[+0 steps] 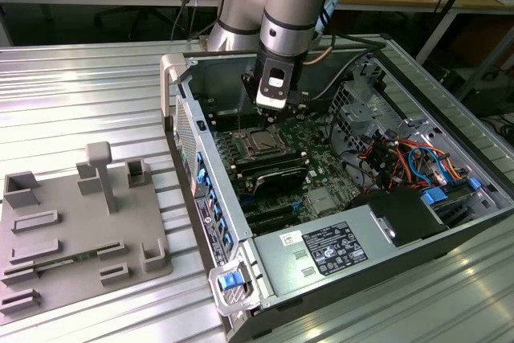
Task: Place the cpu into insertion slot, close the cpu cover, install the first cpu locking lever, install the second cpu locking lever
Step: 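Install the first cpu locking lever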
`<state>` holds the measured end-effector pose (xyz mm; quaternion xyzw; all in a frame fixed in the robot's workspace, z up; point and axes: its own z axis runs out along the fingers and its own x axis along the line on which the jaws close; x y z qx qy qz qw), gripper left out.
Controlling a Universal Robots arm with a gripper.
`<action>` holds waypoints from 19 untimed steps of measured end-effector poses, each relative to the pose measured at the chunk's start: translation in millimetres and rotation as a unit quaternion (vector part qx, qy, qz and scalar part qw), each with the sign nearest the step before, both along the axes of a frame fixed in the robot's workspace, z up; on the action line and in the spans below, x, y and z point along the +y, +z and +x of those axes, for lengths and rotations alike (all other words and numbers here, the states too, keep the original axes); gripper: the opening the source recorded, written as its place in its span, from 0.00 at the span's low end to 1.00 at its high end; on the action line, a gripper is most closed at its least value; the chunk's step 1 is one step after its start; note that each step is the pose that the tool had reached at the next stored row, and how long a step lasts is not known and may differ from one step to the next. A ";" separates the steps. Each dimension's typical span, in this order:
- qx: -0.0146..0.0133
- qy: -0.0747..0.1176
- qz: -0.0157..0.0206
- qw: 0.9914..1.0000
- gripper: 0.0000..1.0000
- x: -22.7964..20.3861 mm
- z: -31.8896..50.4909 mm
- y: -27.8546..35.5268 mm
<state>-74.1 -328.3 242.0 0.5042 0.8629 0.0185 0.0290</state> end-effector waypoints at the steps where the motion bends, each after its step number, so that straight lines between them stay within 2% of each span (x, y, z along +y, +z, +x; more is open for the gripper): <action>1: 0.000 0.011 0.000 1.000 0.11 0.0 0.0 -0.1; 4: 0.000 0.042 0.000 0.999 0.11 0.0 0.0 -0.5; 7: 0.000 0.066 0.000 0.998 0.11 0.0 -0.6 -0.9; 9: 0.000 0.073 0.000 0.997 0.11 -0.1 -2.7 -1.0; 12: 0.000 0.077 0.000 0.997 0.11 -0.1 -9.5 -1.0; 16: 0.000 0.081 0.000 0.997 0.11 -1.3 -24.1 -1.2; 17: 0.000 0.090 0.000 0.996 0.11 -2.1 -25.5 -1.4; 19: 0.000 0.122 0.000 0.993 0.11 -2.0 -25.6 -1.7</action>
